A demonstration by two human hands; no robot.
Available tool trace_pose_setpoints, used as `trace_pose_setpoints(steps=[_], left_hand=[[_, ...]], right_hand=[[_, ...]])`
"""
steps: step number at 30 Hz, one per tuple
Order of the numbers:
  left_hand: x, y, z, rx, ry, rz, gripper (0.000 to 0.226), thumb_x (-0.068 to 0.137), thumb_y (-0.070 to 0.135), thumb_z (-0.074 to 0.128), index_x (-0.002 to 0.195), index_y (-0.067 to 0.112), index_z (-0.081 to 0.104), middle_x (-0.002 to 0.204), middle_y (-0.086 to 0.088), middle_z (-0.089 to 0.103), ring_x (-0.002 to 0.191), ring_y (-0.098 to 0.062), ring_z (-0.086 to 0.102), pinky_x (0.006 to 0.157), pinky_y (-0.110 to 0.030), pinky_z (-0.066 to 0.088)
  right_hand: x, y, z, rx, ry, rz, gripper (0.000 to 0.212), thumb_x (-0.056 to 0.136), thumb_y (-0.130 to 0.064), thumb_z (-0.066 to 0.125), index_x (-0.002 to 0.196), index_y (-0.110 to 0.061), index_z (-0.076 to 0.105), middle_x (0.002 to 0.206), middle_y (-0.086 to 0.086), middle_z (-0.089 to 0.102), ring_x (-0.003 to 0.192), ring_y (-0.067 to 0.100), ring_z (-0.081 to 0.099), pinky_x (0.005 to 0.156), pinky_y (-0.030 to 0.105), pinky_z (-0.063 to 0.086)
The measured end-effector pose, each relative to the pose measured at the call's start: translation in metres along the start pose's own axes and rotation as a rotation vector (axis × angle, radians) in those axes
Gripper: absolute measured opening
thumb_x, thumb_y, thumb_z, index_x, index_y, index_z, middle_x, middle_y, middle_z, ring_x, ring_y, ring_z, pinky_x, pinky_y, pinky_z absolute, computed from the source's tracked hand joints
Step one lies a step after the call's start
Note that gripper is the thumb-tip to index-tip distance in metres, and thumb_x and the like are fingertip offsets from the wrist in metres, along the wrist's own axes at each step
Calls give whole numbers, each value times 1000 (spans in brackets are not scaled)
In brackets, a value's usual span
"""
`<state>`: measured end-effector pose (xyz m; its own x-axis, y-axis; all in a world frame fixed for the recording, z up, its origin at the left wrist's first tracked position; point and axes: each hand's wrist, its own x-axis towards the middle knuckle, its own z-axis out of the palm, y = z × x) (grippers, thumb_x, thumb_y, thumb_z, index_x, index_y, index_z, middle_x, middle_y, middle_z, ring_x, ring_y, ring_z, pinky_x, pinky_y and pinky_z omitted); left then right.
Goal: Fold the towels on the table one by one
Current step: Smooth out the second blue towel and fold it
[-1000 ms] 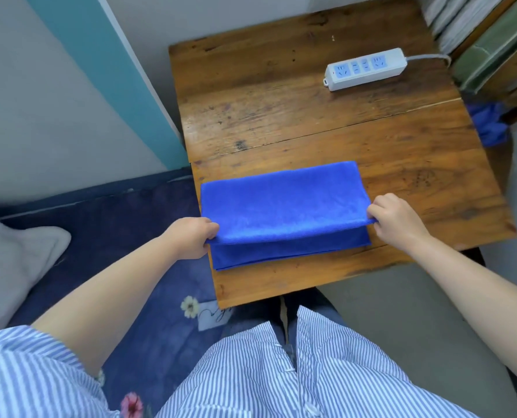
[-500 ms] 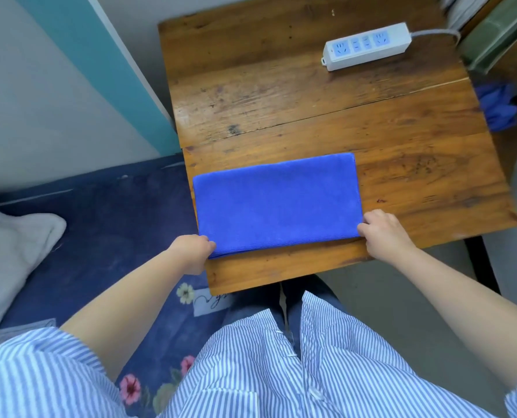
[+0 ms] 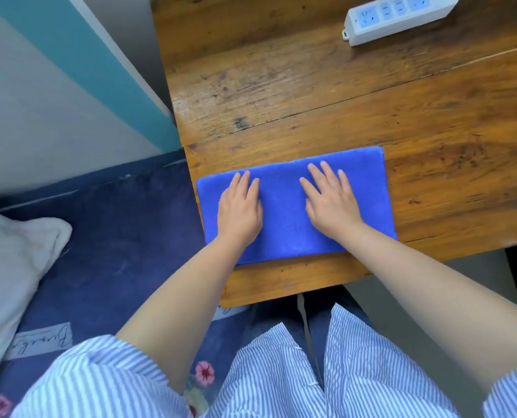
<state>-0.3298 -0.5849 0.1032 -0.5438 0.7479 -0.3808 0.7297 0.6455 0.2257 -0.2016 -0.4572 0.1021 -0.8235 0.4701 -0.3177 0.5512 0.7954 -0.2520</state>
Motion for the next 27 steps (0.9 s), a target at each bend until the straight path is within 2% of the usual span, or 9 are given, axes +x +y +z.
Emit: trace_pose_setpoints(steps=[5, 9, 13, 17, 19, 21, 23, 25, 27], left_hand=[[18, -6, 25, 30, -6, -63, 52, 98, 32, 29, 146, 17, 17, 157, -3, 9, 145, -21, 2, 114, -41, 9], [21, -36, 36, 32, 19, -97, 56, 96, 37, 35, 146, 20, 19, 156, -3, 10, 145, -25, 2, 115, -43, 2], [22, -63, 33, 43, 65, -144, 57, 94, 39, 39, 145, 18, 24, 156, -6, 14, 144, -30, 4, 113, -49, 3], [25, -67, 32, 43, 86, -181, 58, 94, 39, 39, 145, 15, 23, 156, -9, 13, 144, -31, 4, 112, -54, 3], [23, -61, 32, 40, 110, -181, 60, 94, 38, 40, 145, 11, 23, 155, -12, 11, 144, -33, 2, 112, -55, 1], [20, -50, 31, 32, 125, -117, 62, 93, 37, 44, 144, 7, 25, 154, -15, 13, 143, -35, 4, 111, -55, 1], [15, -29, 33, 34, 105, 32, 62, 91, 35, 48, 141, 3, 31, 152, -16, 20, 142, -37, 11, 111, -57, 4], [10, -8, 39, 63, 63, 176, 62, 89, 37, 49, 139, 2, 35, 150, -17, 26, 140, -39, 18, 111, -57, 8], [5, 13, 46, 79, 13, 260, 64, 89, 40, 48, 140, 5, 34, 151, -14, 25, 141, -37, 17, 112, -55, 7]], right_hand=[[38, -15, 18, -25, -31, -61, 51, 96, -29, 33, 144, -20, 20, 156, 3, 7, 144, 24, 2, 115, 44, -2], [42, 21, 24, -27, -28, -16, 52, 96, -33, 35, 144, -21, 21, 155, 5, 11, 143, 27, 5, 115, 41, -3], [32, 66, 16, 3, 92, 164, 58, 87, -36, 29, 141, -14, 31, 152, 12, 21, 141, 34, 13, 114, 47, 4], [21, 90, 11, 120, 135, 415, 63, 86, -38, 24, 144, -13, 21, 155, 10, 12, 143, 31, 5, 113, 51, 2], [9, 91, 9, 194, 182, 532, 63, 89, -37, 31, 144, -8, 19, 154, 14, 13, 143, 30, 7, 114, 48, 5], [-8, 83, 10, 219, 215, 593, 62, 91, -31, 45, 142, -3, 22, 150, 17, 23, 141, 31, 16, 113, 45, 11], [-29, 72, 12, 217, 207, 635, 66, 88, -30, 54, 140, -3, 25, 143, 19, 35, 134, 33, 28, 110, 43, 17], [-44, 60, 16, 211, 167, 675, 68, 85, -31, 58, 140, -5, 27, 136, 18, 43, 127, 33, 35, 105, 43, 20], [-56, 54, 20, 178, 134, 717, 69, 85, -31, 59, 140, -6, 26, 130, 17, 47, 123, 31, 39, 102, 42, 21]])
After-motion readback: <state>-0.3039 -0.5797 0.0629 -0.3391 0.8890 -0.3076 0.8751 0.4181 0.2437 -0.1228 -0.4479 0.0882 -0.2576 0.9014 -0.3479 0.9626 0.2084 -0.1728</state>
